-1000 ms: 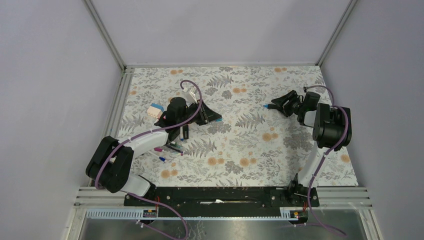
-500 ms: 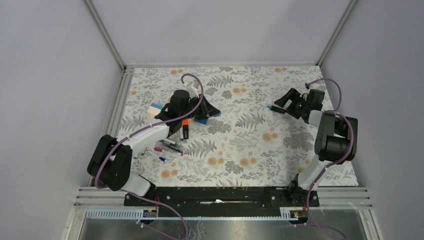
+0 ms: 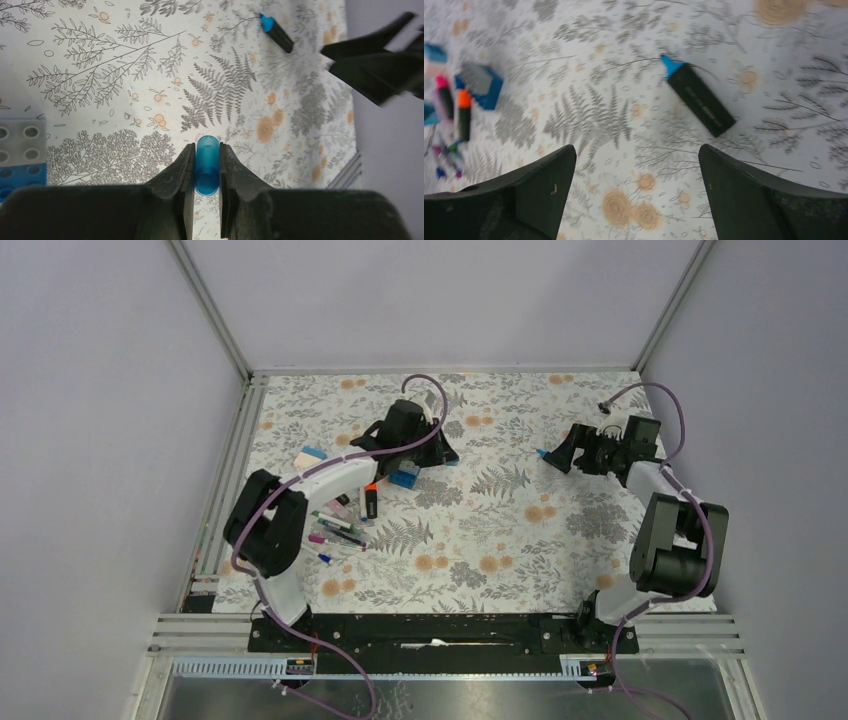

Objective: Open the pen caps
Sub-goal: Place the pen at the center of the board, then place the pen cap at the center of the board.

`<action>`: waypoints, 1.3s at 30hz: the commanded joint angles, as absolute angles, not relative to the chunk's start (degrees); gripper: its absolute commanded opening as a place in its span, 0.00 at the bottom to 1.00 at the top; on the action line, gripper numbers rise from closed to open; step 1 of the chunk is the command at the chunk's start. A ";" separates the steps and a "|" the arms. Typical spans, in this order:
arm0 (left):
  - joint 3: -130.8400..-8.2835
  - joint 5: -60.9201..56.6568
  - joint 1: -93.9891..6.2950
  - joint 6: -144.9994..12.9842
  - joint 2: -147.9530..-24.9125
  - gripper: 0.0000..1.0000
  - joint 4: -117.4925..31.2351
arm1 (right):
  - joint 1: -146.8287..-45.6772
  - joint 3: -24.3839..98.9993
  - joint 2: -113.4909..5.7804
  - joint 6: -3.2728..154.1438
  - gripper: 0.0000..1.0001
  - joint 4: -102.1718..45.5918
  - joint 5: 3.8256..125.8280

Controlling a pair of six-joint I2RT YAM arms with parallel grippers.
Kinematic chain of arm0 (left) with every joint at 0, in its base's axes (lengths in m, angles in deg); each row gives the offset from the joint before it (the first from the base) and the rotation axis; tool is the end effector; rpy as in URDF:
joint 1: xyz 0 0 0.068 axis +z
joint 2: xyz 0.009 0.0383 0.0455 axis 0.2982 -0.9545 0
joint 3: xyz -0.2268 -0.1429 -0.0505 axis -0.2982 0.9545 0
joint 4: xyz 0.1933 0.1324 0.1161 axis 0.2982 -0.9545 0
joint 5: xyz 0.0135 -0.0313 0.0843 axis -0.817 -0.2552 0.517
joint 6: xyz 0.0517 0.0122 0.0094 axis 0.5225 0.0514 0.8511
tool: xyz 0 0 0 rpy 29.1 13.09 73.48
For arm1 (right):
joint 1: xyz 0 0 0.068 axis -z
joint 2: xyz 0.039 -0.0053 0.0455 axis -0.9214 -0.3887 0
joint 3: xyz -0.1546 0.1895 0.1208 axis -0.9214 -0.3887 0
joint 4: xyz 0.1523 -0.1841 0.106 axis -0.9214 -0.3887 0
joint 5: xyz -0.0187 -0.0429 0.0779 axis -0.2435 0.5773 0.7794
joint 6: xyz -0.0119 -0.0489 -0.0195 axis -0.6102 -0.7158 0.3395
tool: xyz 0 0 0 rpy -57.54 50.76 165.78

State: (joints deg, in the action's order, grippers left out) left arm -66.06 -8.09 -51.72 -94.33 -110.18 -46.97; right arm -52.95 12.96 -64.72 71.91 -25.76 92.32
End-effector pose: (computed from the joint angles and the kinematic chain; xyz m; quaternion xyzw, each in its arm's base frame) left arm 0.3215 -0.2305 0.2437 0.0178 0.8707 -0.3758 0.3167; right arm 0.3292 -0.0621 0.1987 0.0015 0.8694 0.2317 0.4364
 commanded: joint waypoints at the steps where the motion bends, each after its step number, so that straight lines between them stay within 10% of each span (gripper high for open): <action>1: -74.58 -1.08 -52.83 -91.08 -116.28 0.03 -53.81 | -52.90 14.55 -57.20 59.66 1.00 -34.99 108.04; 15: -100.72 7.88 -52.60 -84.00 -138.70 0.09 -68.21 | -52.71 12.29 -53.42 56.58 1.00 -34.69 111.07; 22: -101.37 9.29 -52.12 -82.13 -139.55 0.27 -70.80 | -52.62 12.30 -53.32 56.49 1.00 -34.70 111.80; 39: -83.66 13.36 -51.54 -74.45 -113.26 0.61 -60.03 | -52.27 10.95 -50.19 56.63 1.00 -33.57 116.73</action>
State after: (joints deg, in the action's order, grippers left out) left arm -90.75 9.94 -51.65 -78.94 -127.73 -69.05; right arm -52.67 11.89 -53.02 57.86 -34.74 112.21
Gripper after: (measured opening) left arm 0.572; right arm 0.993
